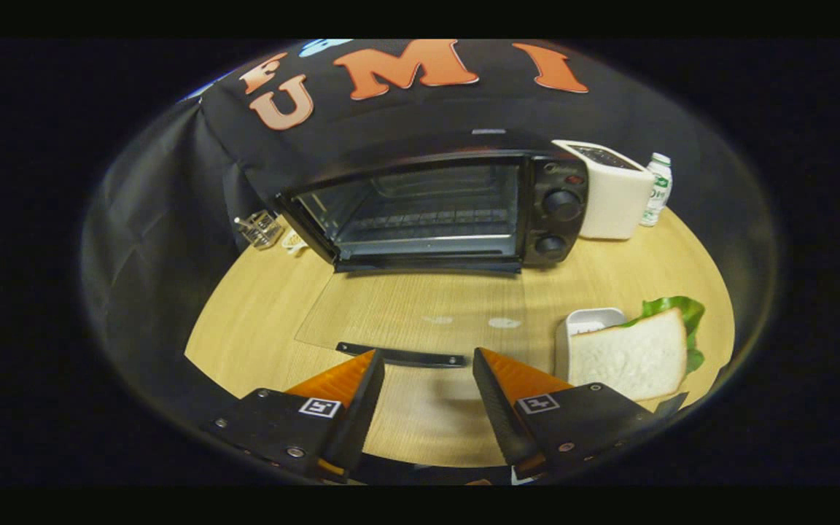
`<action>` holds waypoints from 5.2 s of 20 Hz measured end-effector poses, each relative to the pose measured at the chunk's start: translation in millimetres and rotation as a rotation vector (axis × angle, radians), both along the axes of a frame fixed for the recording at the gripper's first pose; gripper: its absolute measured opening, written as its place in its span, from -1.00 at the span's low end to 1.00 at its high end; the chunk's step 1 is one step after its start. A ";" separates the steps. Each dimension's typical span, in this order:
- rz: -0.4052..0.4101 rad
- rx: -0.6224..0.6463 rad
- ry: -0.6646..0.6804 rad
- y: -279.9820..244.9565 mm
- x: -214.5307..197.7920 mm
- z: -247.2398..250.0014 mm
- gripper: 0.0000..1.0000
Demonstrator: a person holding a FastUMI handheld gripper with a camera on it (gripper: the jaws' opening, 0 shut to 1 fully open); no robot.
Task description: Open the toaster oven, put the food inside, and close the toaster oven door.
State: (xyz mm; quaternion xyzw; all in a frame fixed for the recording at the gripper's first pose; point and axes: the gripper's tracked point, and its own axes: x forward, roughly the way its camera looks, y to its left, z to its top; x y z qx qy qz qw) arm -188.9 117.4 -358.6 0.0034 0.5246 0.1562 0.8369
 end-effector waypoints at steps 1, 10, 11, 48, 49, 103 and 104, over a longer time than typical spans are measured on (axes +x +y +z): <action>-0.022 0.000 -0.016 -9.3 6.3 8.1 0.46; -0.198 -0.138 -0.112 -141.6 55.6 40.5 0.94; -0.207 -0.158 -0.114 -154.2 58.5 37.2 0.95; -0.198 -0.160 0.086 -152.4 33.7 14.9 -0.44; -0.202 -0.146 0.076 -149.9 37.0 19.7 -0.45; -0.676 0.300 -0.170 64.0 190.1 -64.6 0.28; -0.650 0.294 -0.174 63.7 187.7 -59.5 0.37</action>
